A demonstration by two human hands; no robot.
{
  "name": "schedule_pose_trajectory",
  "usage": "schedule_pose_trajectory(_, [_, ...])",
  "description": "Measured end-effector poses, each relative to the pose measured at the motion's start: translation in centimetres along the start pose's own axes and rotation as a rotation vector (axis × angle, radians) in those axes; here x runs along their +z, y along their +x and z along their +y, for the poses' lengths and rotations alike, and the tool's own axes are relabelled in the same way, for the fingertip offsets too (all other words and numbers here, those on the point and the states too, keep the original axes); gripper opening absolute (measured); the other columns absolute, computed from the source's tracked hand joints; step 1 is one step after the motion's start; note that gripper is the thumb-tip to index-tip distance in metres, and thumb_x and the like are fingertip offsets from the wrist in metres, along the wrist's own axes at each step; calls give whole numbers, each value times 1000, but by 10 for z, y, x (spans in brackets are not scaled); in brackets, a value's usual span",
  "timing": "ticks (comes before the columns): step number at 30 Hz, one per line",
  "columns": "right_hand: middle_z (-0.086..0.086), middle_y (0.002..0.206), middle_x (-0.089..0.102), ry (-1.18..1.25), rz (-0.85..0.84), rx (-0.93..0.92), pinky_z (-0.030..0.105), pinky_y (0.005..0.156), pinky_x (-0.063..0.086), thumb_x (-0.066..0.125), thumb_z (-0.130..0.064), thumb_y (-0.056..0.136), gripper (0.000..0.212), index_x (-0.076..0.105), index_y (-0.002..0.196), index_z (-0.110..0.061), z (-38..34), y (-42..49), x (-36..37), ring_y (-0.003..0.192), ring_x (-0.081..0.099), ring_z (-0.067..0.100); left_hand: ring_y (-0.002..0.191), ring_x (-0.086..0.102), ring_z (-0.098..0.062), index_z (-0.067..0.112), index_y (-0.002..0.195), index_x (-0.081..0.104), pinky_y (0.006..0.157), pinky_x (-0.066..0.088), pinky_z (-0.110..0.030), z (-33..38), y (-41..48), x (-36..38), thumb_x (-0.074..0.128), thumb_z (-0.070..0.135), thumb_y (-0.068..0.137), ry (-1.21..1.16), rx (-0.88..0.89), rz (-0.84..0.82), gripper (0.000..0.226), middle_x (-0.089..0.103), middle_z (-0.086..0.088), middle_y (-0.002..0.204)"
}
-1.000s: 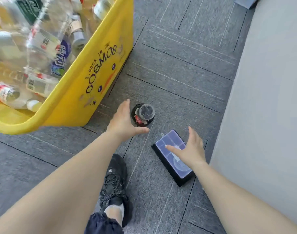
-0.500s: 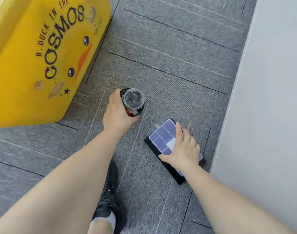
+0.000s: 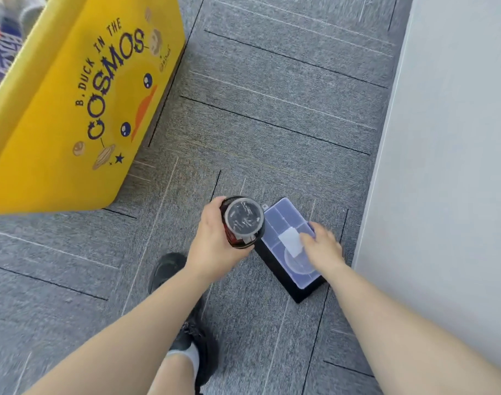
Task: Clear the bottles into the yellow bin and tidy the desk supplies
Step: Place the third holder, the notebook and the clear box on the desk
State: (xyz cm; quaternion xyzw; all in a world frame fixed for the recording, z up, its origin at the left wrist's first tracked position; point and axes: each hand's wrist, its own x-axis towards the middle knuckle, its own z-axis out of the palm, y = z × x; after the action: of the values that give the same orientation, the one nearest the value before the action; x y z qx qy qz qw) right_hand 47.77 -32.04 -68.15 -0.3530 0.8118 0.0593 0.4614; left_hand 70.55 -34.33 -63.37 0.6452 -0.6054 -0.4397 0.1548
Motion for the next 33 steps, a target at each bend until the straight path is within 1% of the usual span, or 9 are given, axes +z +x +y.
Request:
schedule_pose_trajectory(6, [8,143,38,39,26,55,44,105,31,45,-51,90,58,38,140,-22,2,-3,9,130,35,32,118,34,-4,13,136,28,95,29,-19,-7,-27,19,86,22,62,-53,4,73,94,30,11,122])
schedule_pose_trajectory(12, [9,141,37,193,30,90,46,108,32,49,-54,87,62,40,138,-20,12,-7,17,129,34,34,123,36,-11,13,136,29,98,30,-21,-14,-43,28,85,22,62,-69,-10,114,93,31,8,125])
schedule_pose_trajectory(16, [9,144,33,199,17,68,44,107,28,50,-41,88,58,37,141,-22,13,-11,22,132,28,34,123,37,-11,15,135,31,99,33,-26,-8,-42,36,85,30,60,-110,21,127,94,35,6,125])
schedule_pose_trajectory(18, [6,145,30,196,-12,49,44,105,28,57,-38,84,66,32,143,-22,16,-13,23,133,25,32,124,38,-13,16,137,29,98,35,-29,-8,-41,40,85,30,61,-79,42,97,96,36,3,129])
schedule_pose_trajectory(21, [5,147,25,184,-58,43,47,109,30,69,-43,76,85,25,146,-23,21,-13,22,135,26,32,123,40,-12,19,136,30,96,38,-30,-11,-41,42,85,27,62,-115,-2,102,92,37,1,130])
schedule_pose_trajectory(23, [5,147,26,197,-70,45,52,108,33,76,-47,69,93,27,145,-24,23,-11,21,134,30,32,122,40,-13,17,135,33,101,38,-32,-13,-37,40,85,23,61,-138,-16,138,90,38,1,130])
schedule_pose_trajectory(27, [5,140,32,197,-69,45,52,104,38,83,-47,59,93,38,136,-22,25,-13,21,127,38,30,119,37,-8,19,133,33,99,32,-23,-15,-32,28,85,18,62,-117,-5,186,89,35,7,124])
schedule_pose_trajectory(30, [6,138,34,182,-58,44,50,104,39,84,-47,57,91,41,132,-20,23,-16,24,125,39,29,121,38,-15,16,132,33,101,34,-28,-26,-36,16,85,18,61,-77,-23,243,88,35,4,123])
schedule_pose_trajectory(33, [6,133,40,214,-53,32,48,100,42,86,-46,54,90,42,128,-19,22,-20,29,120,44,27,125,36,-20,14,136,29,100,29,-26,-38,-44,11,85,17,61,11,-80,195,93,34,-2,129])
